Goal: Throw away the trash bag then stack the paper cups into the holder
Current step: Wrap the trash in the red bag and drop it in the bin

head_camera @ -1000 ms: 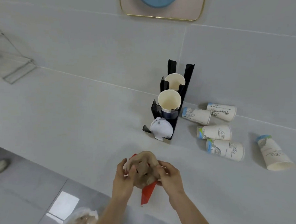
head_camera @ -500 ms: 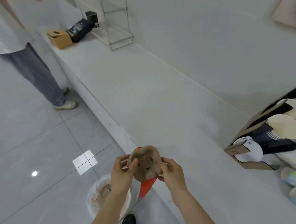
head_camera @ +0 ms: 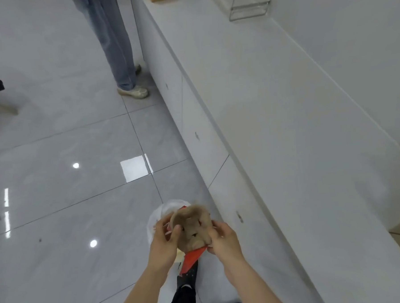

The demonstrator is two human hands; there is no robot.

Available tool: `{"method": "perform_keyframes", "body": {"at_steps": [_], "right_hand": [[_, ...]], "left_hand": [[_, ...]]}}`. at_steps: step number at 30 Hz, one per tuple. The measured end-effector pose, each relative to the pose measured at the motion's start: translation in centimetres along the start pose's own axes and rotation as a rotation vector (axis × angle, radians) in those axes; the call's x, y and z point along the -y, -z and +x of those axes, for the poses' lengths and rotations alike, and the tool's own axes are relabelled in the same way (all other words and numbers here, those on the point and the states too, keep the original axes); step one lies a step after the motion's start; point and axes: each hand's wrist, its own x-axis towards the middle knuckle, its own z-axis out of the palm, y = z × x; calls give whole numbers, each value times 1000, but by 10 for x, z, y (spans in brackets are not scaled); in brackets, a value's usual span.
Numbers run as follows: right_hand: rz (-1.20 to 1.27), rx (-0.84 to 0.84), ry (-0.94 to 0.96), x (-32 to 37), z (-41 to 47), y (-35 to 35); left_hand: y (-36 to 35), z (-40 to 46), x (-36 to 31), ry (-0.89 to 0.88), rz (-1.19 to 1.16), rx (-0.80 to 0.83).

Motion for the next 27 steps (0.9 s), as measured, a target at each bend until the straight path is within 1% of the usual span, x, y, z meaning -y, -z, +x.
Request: {"method": "perform_keyframes", "body": {"at_steps": [3,6,9,13,18,22,27], "right_hand": [[-189,28,15,0,6,-11],[-420,9,80,2,8,-12],[-660,11,144,7,7,-5],[-934,-93,312,25,6,12],[-1087,-304,462,58,0,48],[-1102,-468,482,80,-10,86],[-1051,-646,413,84,-30,141]], "left_hand": [[12,11,5,35,163,-3],[23,23,3,53,387,-103],[30,29,-11,10,542,-117],[26,35,-44,-227,752,-110],[9,41,-96,-510,967,-109],[-13,43,-143,-722,1066,-89],[-60,32,-189,-947,1111,-12]]}}
